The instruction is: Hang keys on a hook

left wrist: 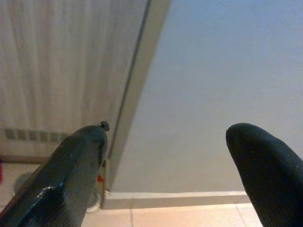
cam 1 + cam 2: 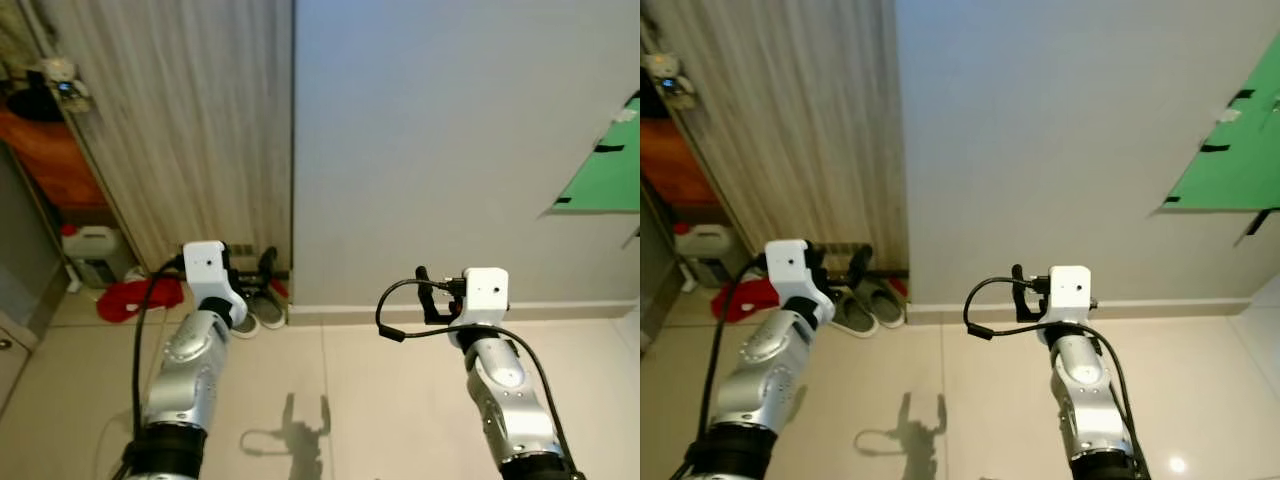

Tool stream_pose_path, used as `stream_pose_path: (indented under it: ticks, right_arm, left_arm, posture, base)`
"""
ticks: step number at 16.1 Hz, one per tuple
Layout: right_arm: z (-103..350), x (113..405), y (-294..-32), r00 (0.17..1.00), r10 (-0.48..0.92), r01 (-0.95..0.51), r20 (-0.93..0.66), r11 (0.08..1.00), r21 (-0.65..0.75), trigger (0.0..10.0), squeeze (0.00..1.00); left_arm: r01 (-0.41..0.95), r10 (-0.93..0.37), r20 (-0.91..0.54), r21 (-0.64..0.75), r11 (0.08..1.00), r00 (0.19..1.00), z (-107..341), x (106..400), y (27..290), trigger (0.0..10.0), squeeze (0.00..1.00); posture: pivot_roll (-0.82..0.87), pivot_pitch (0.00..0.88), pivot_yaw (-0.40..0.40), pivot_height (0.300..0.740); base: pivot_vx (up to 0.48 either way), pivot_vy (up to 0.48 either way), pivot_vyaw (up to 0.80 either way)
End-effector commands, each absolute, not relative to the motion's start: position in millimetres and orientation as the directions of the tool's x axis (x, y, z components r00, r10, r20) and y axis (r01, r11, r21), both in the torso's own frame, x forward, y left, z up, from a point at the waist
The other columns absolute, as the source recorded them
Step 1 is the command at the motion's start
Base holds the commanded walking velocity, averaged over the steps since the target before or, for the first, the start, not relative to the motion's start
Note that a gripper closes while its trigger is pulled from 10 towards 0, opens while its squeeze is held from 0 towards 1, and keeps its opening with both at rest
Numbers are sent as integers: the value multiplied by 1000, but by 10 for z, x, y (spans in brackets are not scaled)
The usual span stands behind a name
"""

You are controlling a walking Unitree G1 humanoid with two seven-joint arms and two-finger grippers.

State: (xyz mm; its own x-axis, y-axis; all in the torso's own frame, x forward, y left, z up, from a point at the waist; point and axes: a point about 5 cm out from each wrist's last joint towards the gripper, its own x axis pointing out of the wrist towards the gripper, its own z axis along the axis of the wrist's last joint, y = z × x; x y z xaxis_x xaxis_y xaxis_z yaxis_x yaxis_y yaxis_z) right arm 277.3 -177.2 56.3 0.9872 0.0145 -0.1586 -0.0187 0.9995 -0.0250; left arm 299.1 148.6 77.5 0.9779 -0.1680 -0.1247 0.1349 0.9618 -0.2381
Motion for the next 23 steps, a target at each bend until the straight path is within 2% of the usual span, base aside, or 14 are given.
stream_pose_path:
  ticks: [1,4,10,11,12,14,16,23]
  right_arm:
    - [553,2774,-1770,985,21,-25,-169,1000,-18,10000,0]
    - [573,2779,-1777,987,10,-5,-161,999,33,10000,0]
    - [621,2799,-1806,992,-6,2,-128,999,-33,10000,0]
    - [637,2800,-1802,993,-1,-3,-119,999,-37,10000,137]
    - [670,2797,-1719,993,63,-72,-95,993,-90,10000,0]
    - [671,2801,-1747,996,18,-19,-89,1000,-4,10000,0]
    - [642,2770,-1895,990,-105,119,-99,982,149,10000,0]
    - [655,2802,-1864,995,-59,63,-81,997,46,10000,0]
  left_arm:
    - [154,-184,-119,-224,962,976,784,2988,1457,10000,0]
    - [162,-190,-118,-216,963,975,781,2964,1453,10000,0]
    - [159,-185,-118,-200,967,976,764,2956,1456,10000,0]
    - [166,-188,-110,-182,969,976,775,2957,1458,10000,0]
    - [206,-214,-68,-109,972,974,842,2969,1441,10000,0]
    - [205,-211,-47,-111,972,976,875,2981,1450,10000,0]
    - [191,-195,-31,-115,975,980,898,2988,1519,10000,0]
    - [190,-192,-33,-47,981,981,896,3052,1626,10000,0]
  posture:
    - [2,0,-42,740]
    - [5,0,-42,740]
    - [-3,0,-38,740]
    - [-2,0,-39,740]
    - [-2,0,-39,740]
    - [-2,0,-39,740]
    - [6,0,-40,740]
    - [2,0,-30,740]
  base:
    - [0,-401,0]
    - [161,-412,0]
    - [40,-420,0]
    - [0,-428,0]
    - [0,-431,0]
    - [0,-426,0]
    - [0,-418,0]
    - [212,-410,0]
